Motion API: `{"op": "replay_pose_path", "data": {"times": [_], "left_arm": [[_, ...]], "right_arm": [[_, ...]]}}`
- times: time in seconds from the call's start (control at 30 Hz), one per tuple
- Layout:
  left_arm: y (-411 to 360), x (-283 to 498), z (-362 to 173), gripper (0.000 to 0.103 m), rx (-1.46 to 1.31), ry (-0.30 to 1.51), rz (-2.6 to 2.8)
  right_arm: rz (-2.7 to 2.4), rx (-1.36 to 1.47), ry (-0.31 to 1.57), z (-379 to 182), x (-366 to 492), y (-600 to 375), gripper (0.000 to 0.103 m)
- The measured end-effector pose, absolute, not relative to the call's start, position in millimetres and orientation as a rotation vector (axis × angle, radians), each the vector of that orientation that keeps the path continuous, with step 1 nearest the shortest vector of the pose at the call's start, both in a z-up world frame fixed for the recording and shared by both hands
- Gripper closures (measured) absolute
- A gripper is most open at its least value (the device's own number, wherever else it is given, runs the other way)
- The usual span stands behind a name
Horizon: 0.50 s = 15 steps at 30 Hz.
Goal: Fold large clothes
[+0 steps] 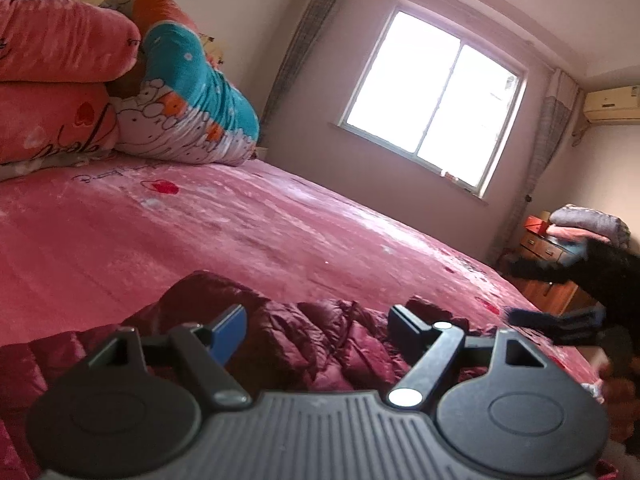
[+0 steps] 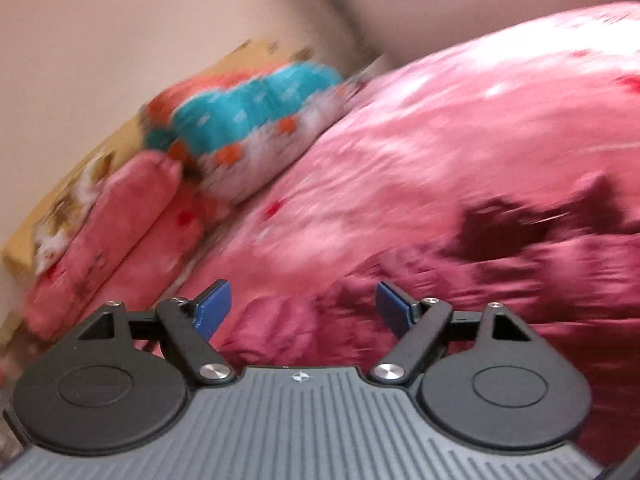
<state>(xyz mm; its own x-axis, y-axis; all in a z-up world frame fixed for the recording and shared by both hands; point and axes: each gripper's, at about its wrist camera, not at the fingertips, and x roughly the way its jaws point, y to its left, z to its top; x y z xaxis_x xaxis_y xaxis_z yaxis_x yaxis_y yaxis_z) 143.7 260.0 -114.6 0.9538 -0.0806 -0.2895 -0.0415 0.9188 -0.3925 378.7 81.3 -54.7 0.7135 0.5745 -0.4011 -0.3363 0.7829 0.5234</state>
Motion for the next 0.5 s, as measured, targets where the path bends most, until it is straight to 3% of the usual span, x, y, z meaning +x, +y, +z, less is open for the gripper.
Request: {"op": "replay_pose_path", "data": {"times": [0.1,0.13,0.23,0.5], "left_arm": [[256,144,-114,0.025,-0.394,0.31,-0.044],[254,144,-115,0.025,-0.39,0.315,-0.046],[249,144,-117,0.025,-0.376,0.332,-0.054],[235,145,-123,0.025,-0.317,0.36,-0.058]], "right_arm": [[0.296,0.357,0.556,-71,348,30,0.008],[0.227,0.334,0.565,-79,342,16,0.016],[0.097,0.328,0.625,-110,334,-18,0.058],[0.01,0.286,0.683,-164,346,-21,0.069]]}}
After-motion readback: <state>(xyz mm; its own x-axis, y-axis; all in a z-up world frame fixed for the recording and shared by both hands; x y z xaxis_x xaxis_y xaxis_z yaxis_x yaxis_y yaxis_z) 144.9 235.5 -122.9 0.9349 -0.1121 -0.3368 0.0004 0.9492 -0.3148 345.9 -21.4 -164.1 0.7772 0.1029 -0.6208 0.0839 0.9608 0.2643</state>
